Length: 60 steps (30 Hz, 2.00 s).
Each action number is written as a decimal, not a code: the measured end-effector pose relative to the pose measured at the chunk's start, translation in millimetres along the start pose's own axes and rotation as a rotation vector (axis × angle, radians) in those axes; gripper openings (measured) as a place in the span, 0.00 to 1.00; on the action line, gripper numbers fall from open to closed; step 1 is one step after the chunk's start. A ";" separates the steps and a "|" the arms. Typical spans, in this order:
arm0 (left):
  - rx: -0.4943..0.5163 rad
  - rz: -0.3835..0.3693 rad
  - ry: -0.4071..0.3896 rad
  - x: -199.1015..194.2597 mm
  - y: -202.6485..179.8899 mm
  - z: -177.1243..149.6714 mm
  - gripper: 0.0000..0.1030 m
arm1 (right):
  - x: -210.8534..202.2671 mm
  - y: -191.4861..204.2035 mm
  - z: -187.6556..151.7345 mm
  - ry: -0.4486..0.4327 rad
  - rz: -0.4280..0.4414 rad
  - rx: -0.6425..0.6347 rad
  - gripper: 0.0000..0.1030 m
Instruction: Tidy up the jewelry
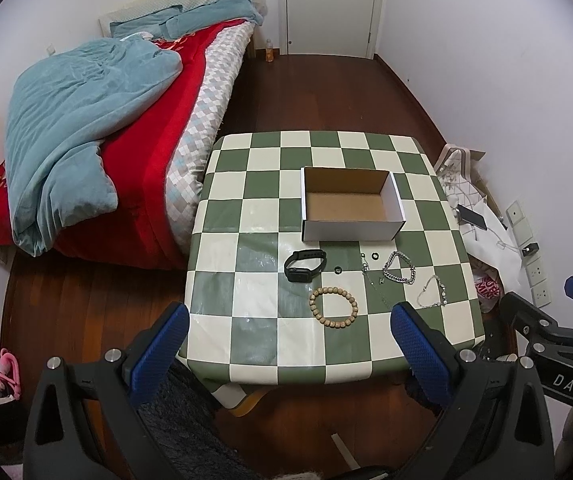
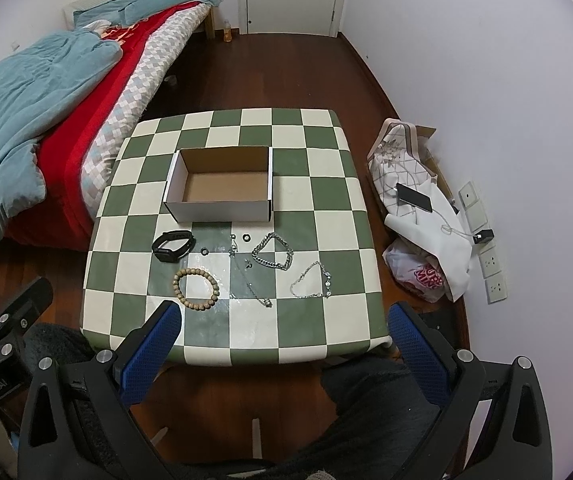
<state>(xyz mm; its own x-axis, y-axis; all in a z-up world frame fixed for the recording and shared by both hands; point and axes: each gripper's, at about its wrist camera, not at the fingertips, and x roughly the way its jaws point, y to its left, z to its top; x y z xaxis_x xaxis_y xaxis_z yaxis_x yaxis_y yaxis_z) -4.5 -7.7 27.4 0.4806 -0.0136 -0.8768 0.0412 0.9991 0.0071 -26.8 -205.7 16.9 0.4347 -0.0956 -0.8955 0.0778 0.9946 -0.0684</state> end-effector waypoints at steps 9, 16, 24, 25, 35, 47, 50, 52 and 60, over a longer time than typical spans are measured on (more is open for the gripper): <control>0.000 -0.003 -0.008 -3.6 1.4 2.6 1.00 | -2.2 -0.3 0.3 -0.005 0.003 -0.001 1.00; 0.000 -0.005 -0.009 -4.3 2.3 2.9 1.00 | -2.3 -1.3 -0.1 -0.008 0.003 -0.001 1.00; -0.001 -0.005 -0.011 -4.9 2.3 1.8 1.00 | -3.0 -1.3 0.1 -0.008 0.004 -0.002 1.00; -0.001 -0.004 -0.011 -5.0 2.4 1.7 1.00 | -3.0 -1.4 -0.2 -0.009 0.005 0.000 1.00; -0.003 -0.006 -0.013 -5.6 2.4 0.6 1.00 | -3.7 0.0 -1.4 -0.011 0.003 -0.001 1.00; -0.003 -0.006 -0.017 -9.2 2.7 1.2 1.00 | -4.8 0.5 -0.2 -0.014 0.005 -0.003 1.00; -0.004 -0.006 -0.017 -9.2 2.8 0.7 1.00 | -4.2 -0.7 -0.3 -0.014 0.011 0.005 1.00; -0.003 0.000 -0.021 -10.5 4.1 -0.4 1.00 | -2.6 -2.9 2.3 -0.013 0.018 0.016 1.00; 0.024 0.156 -0.025 37.7 6.9 6.0 1.00 | 51.0 -45.6 4.8 0.024 -0.032 0.137 1.00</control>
<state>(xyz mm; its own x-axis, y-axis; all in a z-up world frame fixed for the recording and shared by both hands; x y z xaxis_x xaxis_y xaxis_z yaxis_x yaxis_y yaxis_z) 19.1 -1.6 -2.7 0.5042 0.1408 -0.8520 -0.0154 0.9879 0.1542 -3.9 -256.2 -23.6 0.4082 -0.1244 -0.9044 0.2135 0.9762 -0.0379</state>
